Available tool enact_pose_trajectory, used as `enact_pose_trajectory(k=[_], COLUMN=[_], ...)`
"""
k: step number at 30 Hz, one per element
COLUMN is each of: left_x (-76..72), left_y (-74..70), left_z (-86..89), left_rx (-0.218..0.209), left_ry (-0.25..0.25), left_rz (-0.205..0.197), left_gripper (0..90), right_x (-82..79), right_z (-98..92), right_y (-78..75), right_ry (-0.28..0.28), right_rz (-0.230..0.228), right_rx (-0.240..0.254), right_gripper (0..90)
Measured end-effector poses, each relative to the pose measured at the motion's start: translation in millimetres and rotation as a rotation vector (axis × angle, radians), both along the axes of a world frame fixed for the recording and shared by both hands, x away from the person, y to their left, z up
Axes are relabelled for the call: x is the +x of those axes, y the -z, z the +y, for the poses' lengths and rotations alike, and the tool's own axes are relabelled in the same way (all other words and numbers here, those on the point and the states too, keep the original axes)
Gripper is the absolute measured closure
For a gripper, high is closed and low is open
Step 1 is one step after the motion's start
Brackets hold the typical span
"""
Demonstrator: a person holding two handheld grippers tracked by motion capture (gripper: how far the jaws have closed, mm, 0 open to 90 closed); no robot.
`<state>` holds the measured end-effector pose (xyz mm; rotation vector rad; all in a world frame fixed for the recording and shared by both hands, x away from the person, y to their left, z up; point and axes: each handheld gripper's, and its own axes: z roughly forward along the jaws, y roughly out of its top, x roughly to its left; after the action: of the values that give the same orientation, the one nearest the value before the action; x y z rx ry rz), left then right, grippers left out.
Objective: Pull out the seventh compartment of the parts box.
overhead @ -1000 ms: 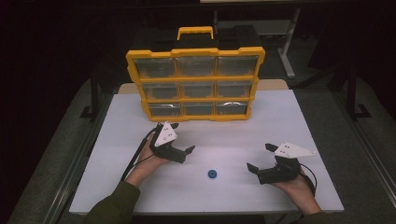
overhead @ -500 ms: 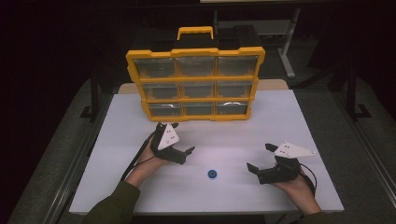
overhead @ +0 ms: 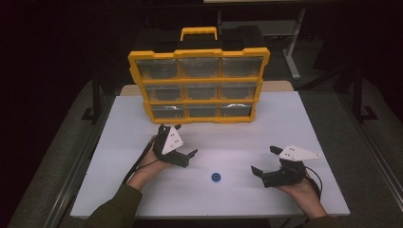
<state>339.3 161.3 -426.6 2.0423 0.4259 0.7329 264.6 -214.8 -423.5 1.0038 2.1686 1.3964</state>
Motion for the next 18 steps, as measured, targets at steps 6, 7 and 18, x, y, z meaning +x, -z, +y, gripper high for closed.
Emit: enact_pose_trajectory(k=[6,7,18], left_x=[-1.1,-1.4,-2.3], left_y=[1.2,1.4,1.7], left_z=[-2.0,-2.3,-3.3], left_rx=[0.029,0.03,0.07], left_ry=[0.002,0.001,0.0], left_rz=[-0.023,-0.025,-0.057], left_gripper=[0.0,0.0,0.0], right_x=[0.1,0.1,0.4], right_z=[0.0,0.1,0.0], right_y=[0.0,0.0,0.2], right_ry=[-0.001,0.0,-0.001], right_rz=[0.0,0.0,0.0], right_rx=[0.0,0.0,0.001], right_gripper=[0.0,0.0,0.0])
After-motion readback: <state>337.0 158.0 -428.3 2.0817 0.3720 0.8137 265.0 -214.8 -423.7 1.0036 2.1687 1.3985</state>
